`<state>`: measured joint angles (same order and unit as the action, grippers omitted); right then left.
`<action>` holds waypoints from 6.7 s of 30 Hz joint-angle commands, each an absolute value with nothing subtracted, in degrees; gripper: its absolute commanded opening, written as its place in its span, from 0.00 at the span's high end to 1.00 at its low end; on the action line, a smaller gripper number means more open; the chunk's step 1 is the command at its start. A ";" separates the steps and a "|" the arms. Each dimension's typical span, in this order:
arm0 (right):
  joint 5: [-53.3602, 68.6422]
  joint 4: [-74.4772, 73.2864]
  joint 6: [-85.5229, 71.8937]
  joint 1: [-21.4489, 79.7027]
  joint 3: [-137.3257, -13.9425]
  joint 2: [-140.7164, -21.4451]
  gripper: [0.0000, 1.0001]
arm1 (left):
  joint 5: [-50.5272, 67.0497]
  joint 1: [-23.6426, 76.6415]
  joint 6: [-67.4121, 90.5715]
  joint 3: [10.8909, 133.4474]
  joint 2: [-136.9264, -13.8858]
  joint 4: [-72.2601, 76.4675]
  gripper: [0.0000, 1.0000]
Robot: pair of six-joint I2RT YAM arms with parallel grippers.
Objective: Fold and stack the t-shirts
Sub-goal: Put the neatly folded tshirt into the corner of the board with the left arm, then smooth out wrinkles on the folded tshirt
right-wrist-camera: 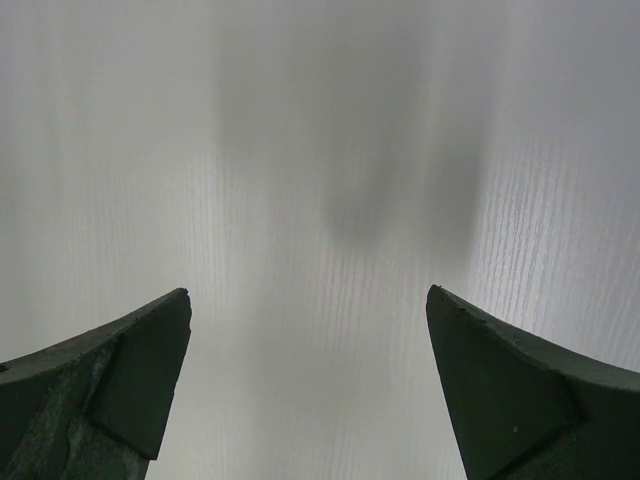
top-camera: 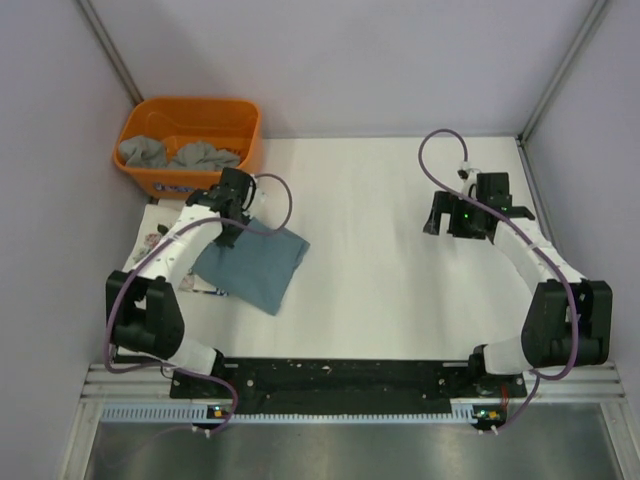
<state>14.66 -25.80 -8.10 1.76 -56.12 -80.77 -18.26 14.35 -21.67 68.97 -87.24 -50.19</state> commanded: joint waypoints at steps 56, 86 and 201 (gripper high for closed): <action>13.71 -25.14 -5.19 2.02 -56.60 -79.80 0.01 | -21.56 -8.82 -36.31 71.02 -87.55 -33.73 0.33; 15.38 -25.05 -4.83 2.02 -56.25 -81.12 0.01 | -15.29 5.98 -26.81 74.27 -100.19 -36.91 0.58; 9.68 -11.80 -9.49 2.29 -49.58 -73.31 0.01 | 14.40 -34.65 -34.63 43.43 -61.45 -34.02 0.30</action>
